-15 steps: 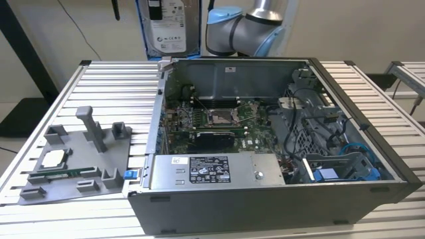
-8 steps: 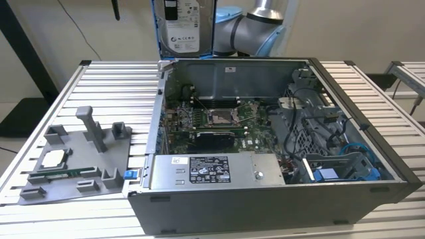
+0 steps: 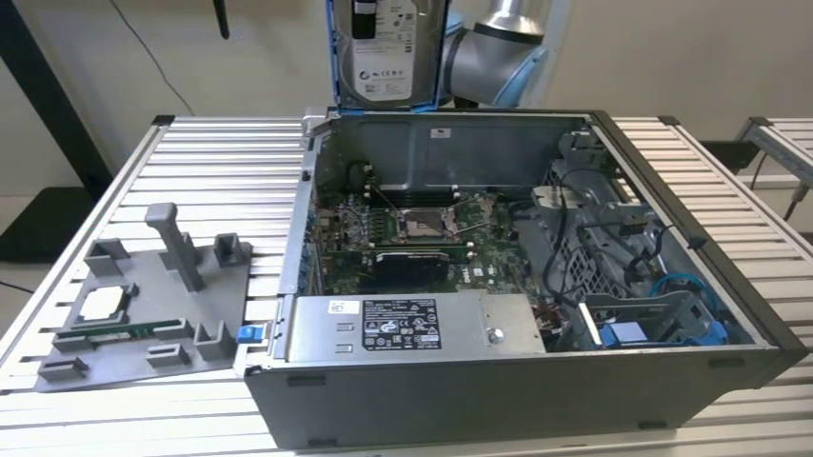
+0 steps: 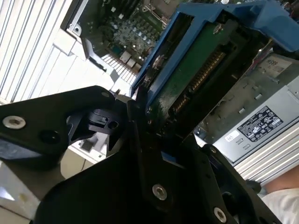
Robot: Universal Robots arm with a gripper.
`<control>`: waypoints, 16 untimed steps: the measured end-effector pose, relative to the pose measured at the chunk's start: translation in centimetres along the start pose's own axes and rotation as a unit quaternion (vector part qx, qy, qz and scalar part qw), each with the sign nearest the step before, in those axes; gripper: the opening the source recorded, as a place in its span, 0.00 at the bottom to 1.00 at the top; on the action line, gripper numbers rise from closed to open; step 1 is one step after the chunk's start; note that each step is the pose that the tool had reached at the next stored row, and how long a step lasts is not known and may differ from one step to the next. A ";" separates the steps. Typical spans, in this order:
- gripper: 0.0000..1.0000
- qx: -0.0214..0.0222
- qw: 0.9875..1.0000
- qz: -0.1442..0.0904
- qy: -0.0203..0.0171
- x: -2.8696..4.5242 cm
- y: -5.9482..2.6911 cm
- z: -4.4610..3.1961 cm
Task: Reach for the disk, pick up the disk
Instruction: 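Pick up the disk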
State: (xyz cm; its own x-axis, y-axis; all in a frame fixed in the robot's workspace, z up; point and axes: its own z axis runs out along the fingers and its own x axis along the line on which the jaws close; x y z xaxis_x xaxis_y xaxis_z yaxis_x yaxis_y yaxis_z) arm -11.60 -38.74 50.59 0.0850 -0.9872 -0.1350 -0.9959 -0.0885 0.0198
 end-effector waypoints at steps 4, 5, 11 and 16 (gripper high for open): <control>0.00 0.000 1.000 0.000 0.000 0.15 -1.79 -0.06; 0.00 0.000 1.000 0.000 0.000 0.19 -2.23 -0.07; 0.00 0.000 1.000 0.000 0.000 0.40 -4.72 -0.15; 0.00 0.000 1.000 0.000 0.000 0.59 -6.87 -0.22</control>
State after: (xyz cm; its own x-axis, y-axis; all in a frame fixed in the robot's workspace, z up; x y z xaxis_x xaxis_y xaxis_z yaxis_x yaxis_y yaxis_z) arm -4.70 -38.74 50.59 0.0850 -0.9872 -0.1349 -0.9959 -0.0885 0.0198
